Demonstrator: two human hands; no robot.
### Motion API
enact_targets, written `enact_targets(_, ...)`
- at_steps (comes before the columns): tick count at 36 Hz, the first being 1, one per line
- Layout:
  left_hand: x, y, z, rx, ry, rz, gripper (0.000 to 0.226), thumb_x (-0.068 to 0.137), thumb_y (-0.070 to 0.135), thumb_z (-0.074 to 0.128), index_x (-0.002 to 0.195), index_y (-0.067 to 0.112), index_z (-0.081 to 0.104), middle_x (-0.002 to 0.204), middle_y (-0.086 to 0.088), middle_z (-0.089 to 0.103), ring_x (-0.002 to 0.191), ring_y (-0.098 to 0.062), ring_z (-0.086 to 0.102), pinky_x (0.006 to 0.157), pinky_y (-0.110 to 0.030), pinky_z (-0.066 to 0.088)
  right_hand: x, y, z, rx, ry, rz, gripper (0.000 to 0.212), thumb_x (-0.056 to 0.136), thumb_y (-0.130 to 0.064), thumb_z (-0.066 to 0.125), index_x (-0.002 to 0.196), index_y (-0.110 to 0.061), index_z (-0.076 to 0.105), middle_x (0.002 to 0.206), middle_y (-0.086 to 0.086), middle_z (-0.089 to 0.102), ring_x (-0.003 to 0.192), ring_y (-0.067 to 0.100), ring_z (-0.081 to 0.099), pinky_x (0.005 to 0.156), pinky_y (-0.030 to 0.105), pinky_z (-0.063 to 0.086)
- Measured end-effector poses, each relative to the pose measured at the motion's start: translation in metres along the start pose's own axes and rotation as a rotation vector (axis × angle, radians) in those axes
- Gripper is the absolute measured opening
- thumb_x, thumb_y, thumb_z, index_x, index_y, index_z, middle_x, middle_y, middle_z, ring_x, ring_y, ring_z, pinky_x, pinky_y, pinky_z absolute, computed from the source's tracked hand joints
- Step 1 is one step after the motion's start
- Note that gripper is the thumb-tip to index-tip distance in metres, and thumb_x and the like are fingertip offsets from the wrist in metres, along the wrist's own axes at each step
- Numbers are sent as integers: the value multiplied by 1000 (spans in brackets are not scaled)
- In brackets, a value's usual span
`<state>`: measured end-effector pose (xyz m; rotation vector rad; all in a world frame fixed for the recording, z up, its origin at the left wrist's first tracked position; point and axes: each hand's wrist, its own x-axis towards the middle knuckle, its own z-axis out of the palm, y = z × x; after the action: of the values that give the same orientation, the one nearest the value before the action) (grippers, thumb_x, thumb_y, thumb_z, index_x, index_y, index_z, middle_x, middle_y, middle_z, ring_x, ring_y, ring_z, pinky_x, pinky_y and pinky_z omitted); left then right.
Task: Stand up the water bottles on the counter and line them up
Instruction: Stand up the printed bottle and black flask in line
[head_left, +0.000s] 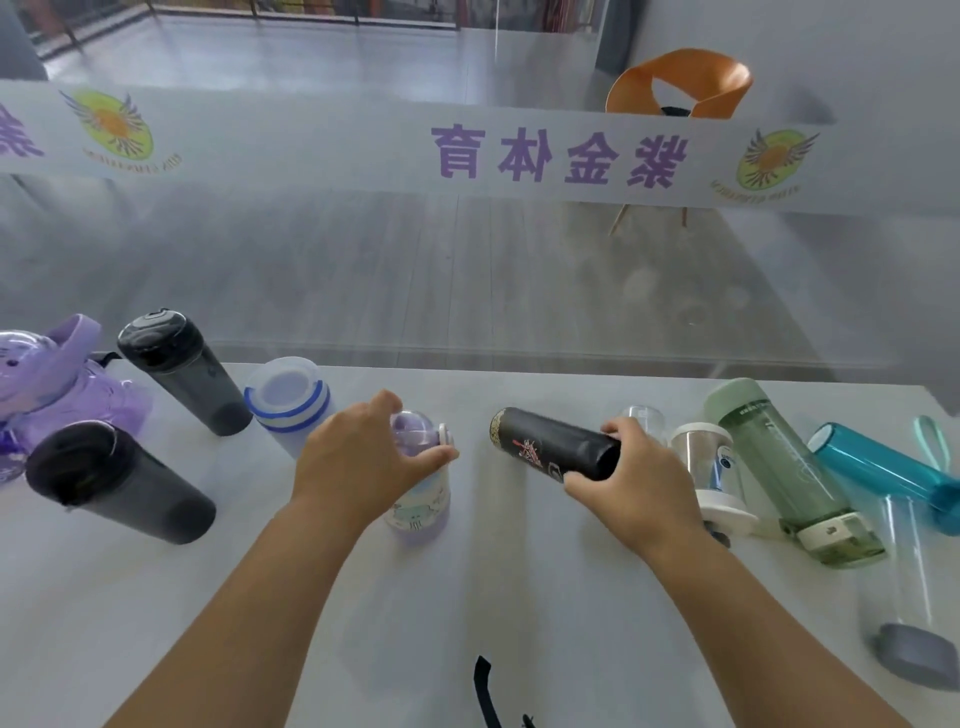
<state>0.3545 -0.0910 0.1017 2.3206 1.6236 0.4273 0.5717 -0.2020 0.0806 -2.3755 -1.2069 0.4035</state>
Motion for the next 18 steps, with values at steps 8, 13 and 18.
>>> enact_targets(8, -1, -6, 4, -4, 28, 72, 67, 61, 69, 65, 95, 12, 61, 90, -3, 61, 83, -20, 55, 70, -31, 49, 28, -42, -15, 8, 31, -171, 53, 67, -31, 73, 114, -19, 52, 100, 0, 58, 96, 27, 50, 75, 31, 40)
enact_targets(13, -4, -5, 1, -57, -2, 76, 68, 63, 62, 70, 108, 12, 60, 104, -4, 59, 94, -21, 54, 80, -30, 48, 40, -62, -18, -81, -55, -271, 50, 71, -34, 72, 116, -20, 54, 109, 2, 60, 101, 27, 51, 77, 29, 39)
enact_targets(18, -8, -2, -3, -108, -16, 73, 71, 65, 57, 72, 123, 20, 53, 117, -2, 51, 105, -20, 52, 87, -31, 49, 46, -70, -20, -134, -207, -398, 57, 76, -31, 71, 128, -23, 47, 125, 1, 53, 114, 24, 44, 88, 31, 42)
